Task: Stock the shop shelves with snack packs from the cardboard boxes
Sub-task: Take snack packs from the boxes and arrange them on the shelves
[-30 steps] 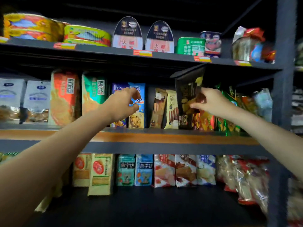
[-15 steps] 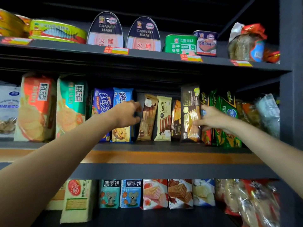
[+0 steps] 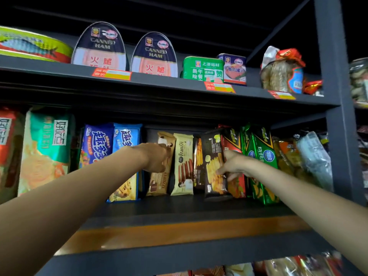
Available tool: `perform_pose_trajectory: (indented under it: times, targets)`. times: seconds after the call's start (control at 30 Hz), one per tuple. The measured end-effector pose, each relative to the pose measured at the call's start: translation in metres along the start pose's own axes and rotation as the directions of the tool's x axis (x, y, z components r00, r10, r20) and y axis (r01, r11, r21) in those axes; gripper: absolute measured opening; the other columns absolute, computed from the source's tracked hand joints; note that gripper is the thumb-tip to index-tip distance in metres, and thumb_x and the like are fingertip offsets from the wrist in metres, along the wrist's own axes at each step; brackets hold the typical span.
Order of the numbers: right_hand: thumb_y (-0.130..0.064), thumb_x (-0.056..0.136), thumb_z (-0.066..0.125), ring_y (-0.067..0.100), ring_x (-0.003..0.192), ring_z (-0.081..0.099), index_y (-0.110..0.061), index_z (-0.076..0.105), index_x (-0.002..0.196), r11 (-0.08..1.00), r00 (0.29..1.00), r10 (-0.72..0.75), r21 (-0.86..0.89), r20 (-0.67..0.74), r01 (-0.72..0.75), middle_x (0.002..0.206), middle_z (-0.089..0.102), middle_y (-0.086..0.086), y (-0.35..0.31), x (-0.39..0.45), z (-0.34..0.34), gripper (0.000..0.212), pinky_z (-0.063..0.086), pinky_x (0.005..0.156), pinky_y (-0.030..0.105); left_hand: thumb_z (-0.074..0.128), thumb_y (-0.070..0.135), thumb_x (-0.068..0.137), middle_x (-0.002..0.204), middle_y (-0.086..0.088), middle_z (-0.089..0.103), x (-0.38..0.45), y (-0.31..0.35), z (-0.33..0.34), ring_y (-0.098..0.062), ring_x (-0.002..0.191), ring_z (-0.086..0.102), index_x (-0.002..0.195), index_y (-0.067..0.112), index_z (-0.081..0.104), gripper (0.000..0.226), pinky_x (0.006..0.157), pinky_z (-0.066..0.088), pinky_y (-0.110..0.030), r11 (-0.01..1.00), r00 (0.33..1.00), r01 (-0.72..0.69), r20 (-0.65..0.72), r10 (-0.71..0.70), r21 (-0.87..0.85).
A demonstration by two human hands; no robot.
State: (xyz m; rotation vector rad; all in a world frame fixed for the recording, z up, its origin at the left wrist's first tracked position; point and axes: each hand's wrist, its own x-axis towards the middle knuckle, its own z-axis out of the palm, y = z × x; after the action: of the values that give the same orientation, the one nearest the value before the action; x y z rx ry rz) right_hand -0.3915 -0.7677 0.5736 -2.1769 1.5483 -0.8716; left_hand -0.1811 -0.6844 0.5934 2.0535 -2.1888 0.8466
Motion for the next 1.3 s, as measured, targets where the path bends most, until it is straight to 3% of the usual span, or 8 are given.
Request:
perform_pose_trajectory:
  times: [0.2, 0.33, 0.4, 0.47, 0.57, 0.7, 0.9, 1.3]
  targets:
    - [-0.004, 0.082, 0.069, 0.026, 0.092, 0.068, -0.014, 0.002, 0.151, 0.996, 0.998, -0.009, -0.085, -0.057, 0.004, 0.158, 0.005, 0.012, -0.012, 0.033, 0.019, 0.096, 0.056, 0.082, 0.033, 0.053, 0.02, 0.09, 0.157, 0.0, 0.002, 0.028, 0.019, 0.019, -0.026, 0.143, 0.016, 0.148, 0.029, 0.016, 0.069, 0.112, 0.03, -0.038, 0.995, 0.956, -0.099, 0.28, 0.086, 0.03]
    - [-0.001, 0.083, 0.066, 0.022, 0.075, 0.067, -0.015, -0.003, 0.15, 0.943, 0.971, -0.141, -0.326, -0.19, 0.073, 0.141, 0.038, 0.018, -0.007, 0.041, 0.031, 0.097, 0.057, 0.072, 0.033, 0.053, 0.027, 0.089, 0.157, 0.005, -0.007, 0.038, 0.02, 0.036, -0.029, 0.142, 0.014, 0.146, 0.039, 0.014, 0.07, 0.109, 0.032, -0.043, 0.989, 0.925, -0.126, 0.369, 0.089, 0.078]
    - [0.004, 0.08, 0.065, 0.023, 0.086, 0.06, -0.017, -0.001, 0.149, 0.843, 0.927, -0.304, -0.514, -0.219, 0.155, 0.133, 0.036, 0.018, -0.009, 0.044, 0.037, 0.098, 0.053, 0.065, 0.031, 0.052, 0.03, 0.09, 0.157, 0.006, -0.013, 0.037, 0.018, 0.042, -0.03, 0.143, 0.006, 0.146, 0.04, 0.013, 0.07, 0.111, 0.028, -0.048, 0.976, 0.927, -0.143, 0.368, 0.074, 0.164]
    - [0.004, 0.077, 0.068, 0.027, 0.108, 0.048, -0.018, 0.007, 0.147, 0.74, 0.9, -0.413, -0.627, -0.138, 0.243, 0.138, 0.02, 0.016, -0.011, 0.045, 0.041, 0.095, 0.052, 0.077, 0.033, 0.051, 0.032, 0.09, 0.156, 0.007, -0.015, 0.034, 0.017, 0.045, -0.03, 0.143, 0.0, 0.147, 0.039, 0.012, 0.069, 0.111, 0.025, -0.052, 0.961, 0.931, -0.158, 0.358, 0.068, 0.227]
    - [-0.011, 0.078, 0.073, 0.031, 0.13, 0.026, -0.008, 0.02, 0.143, 0.656, 0.913, -0.405, -0.709, -0.041, 0.259, 0.143, 0.014, 0.015, -0.014, 0.044, 0.04, 0.083, 0.042, 0.1, 0.038, 0.051, 0.033, 0.09, 0.156, 0.006, -0.015, 0.033, 0.015, 0.044, -0.029, 0.143, -0.004, 0.147, 0.038, 0.011, 0.069, 0.111, 0.023, -0.055, 0.96, 0.93, -0.16, 0.362, 0.069, 0.228]
    - [-0.025, 0.078, 0.075, 0.032, 0.137, 0.019, -0.002, 0.012, 0.147, 0.613, 0.928, -0.373, -0.747, 0.016, 0.259, 0.147, 0.012, 0.016, -0.014, 0.047, 0.04, 0.096, 0.031, 0.111, 0.041, 0.049, 0.031, 0.092, 0.157, 0.004, -0.013, 0.031, 0.009, 0.041, -0.029, 0.144, -0.003, 0.147, 0.038, 0.009, 0.069, 0.112, 0.024, -0.052, 0.965, 0.934, -0.135, 0.354, 0.048, 0.225]
    - [-0.008, 0.079, 0.071, 0.03, 0.125, 0.035, -0.001, 0.016, 0.144, 0.468, 0.856, -0.513, -0.855, -0.057, 0.223, 0.139, 0.024, 0.016, -0.01, 0.059, 0.044, 0.085, 0.04, 0.1, 0.034, 0.047, 0.034, 0.093, 0.157, 0.001, -0.004, 0.031, 0.006, 0.047, -0.031, 0.143, 0.005, 0.147, 0.037, 0.008, 0.067, 0.11, 0.028, -0.049, 0.957, 0.923, -0.107, 0.386, -0.005, 0.269]
    - [0.013, 0.08, 0.052, 0.028, 0.116, 0.042, -0.006, 0.032, 0.135, 0.48, 0.813, -0.58, -0.826, -0.047, 0.295, 0.136, 0.026, 0.018, -0.006, 0.043, 0.03, 0.061, 0.043, 0.084, 0.027, 0.053, 0.035, 0.089, 0.154, 0.001, 0.016, 0.036, -0.011, 0.059, -0.028, 0.139, 0.019, 0.147, 0.028, 0.017, 0.068, 0.108, 0.035, -0.045, 0.994, 0.945, -0.031, 0.328, -0.006, 0.107]
